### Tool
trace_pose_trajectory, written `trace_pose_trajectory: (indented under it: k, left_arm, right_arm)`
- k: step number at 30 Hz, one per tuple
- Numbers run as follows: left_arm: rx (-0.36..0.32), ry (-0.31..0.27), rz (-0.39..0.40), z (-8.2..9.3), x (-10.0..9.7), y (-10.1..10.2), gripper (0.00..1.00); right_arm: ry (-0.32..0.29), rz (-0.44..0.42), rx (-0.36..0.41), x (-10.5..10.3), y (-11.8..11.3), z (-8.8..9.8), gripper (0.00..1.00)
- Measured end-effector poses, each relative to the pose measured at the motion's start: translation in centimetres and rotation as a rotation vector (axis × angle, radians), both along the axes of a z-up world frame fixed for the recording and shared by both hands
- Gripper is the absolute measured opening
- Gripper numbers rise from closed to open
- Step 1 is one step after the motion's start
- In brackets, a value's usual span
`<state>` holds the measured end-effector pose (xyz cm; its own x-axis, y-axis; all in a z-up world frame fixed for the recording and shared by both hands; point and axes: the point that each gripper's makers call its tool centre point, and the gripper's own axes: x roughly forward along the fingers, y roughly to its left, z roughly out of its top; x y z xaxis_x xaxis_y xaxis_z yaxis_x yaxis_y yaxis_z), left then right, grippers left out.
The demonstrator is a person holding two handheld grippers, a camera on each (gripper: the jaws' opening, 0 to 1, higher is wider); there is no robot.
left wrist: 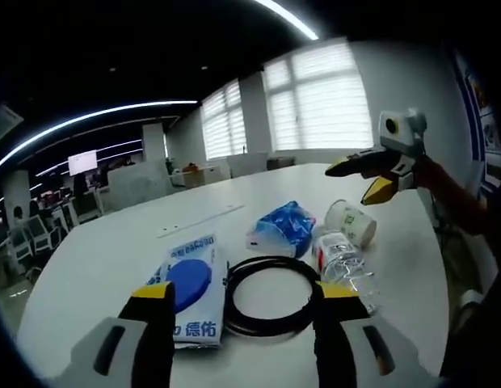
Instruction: Arrange the tabletop items into an orderly group along one side of the table until the central work area is clear of visible clutter.
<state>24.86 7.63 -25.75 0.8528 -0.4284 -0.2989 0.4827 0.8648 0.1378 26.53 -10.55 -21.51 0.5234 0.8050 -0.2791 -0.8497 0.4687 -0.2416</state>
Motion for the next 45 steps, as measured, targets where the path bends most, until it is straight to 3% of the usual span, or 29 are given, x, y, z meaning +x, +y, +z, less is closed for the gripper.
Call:
trace_pose_trajectory:
  k: [11, 17, 45]
  left_arm:
    - [-0.025, 0.0, 0.013, 0.2, 1.0, 0.2, 0.61]
    - [0.013, 0.008, 0.025, -0.3, 1.6, 0.4, 0.6]
    - [0.063, 0.042, 0.032, -1.2, 2.4, 0.8, 0.52]
  right_arm:
    - [-0.022, 0.037, -0.02, 1.0, 1.5, -0.5, 0.51]
    - [-0.07, 0.055, -0.043, 1.7, 2.3, -0.3, 0.5]
    - [-0.138, 0.15, -0.168, 3.8, 5.7, -2.2, 0.42]
